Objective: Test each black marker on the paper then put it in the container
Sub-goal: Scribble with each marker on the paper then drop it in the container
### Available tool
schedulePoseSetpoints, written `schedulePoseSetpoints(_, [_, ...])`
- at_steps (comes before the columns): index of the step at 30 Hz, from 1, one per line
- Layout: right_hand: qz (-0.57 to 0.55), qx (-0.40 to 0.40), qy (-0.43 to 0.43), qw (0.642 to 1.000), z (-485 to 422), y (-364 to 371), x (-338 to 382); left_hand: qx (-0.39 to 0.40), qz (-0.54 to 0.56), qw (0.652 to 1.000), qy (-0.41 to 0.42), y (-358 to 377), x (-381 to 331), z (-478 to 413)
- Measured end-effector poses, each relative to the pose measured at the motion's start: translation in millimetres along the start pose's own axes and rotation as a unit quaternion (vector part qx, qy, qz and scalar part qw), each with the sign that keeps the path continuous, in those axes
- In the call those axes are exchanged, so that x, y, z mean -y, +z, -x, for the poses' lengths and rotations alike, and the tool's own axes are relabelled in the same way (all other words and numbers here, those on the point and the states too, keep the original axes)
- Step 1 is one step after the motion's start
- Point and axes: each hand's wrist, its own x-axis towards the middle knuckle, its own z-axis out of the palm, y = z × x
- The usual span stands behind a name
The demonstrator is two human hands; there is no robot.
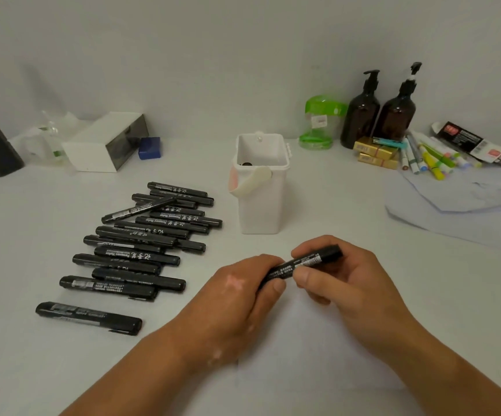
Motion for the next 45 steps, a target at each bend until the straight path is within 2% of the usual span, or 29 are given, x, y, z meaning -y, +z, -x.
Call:
schedulePoseSetpoints(4, [0.015,0.019,0.009,1.000,0.6,7.0,-4.6,0.025,0.012,1.000,-0.001,6.1,-5.0,-0.3])
schedulePoseSetpoints(8, [-0.006,0.019,0.013,1.000,0.4,9.1,-7.0,0.005,-0.021,1.000,0.013,7.4,-5.2,-1.1])
schedulePoseSetpoints(18, [-0.034,0.043,-0.013,0.998,4.1,6.0,-5.4,-0.022,0.012,0.999,0.034,7.0,-10.9,-1.7])
schedulePoseSetpoints(21, [-0.022,0.003,-0.021,1.000,4.4,7.1,-8.3,-0.029,0.001,0.999,0.046,10.1,-11.6,-2.6])
schedulePoseSetpoints(25, [-0.097,-0.094,0.010,0.991,-0.3,1.4,-10.7,-0.061,-0.037,0.997,-0.028,4.7,5.3,-1.4])
schedulePoseSetpoints(29, [-0.130,-0.104,0.070,0.984,-2.5,-10.3,-15.1,-0.057,-0.095,0.991,-0.079,-11.5,23.8,0.5])
schedulePoseSetpoints(35, [-0.089,-0.123,0.068,0.986,-0.3,-17.6,-9.3,0.027,-0.122,0.986,-0.109,-8.8,23.4,-0.9])
schedulePoseSetpoints(38, [-0.034,-0.086,0.040,0.995,-6.9,-20.8,4.7,0.036,-0.123,0.986,-0.111,-6.6,21.5,-1.3])
schedulePoseSetpoints(41, [0.011,-0.042,0.066,0.997,-15.6,-13.1,11.4,0.041,-0.122,0.985,-0.112,-6.0,21.0,-1.2])
schedulePoseSetpoints(45, [0.106,-0.066,0.090,0.988,-15.3,-0.2,-1.6,0.036,-0.117,0.986,-0.114,-5.7,21.4,-0.2])
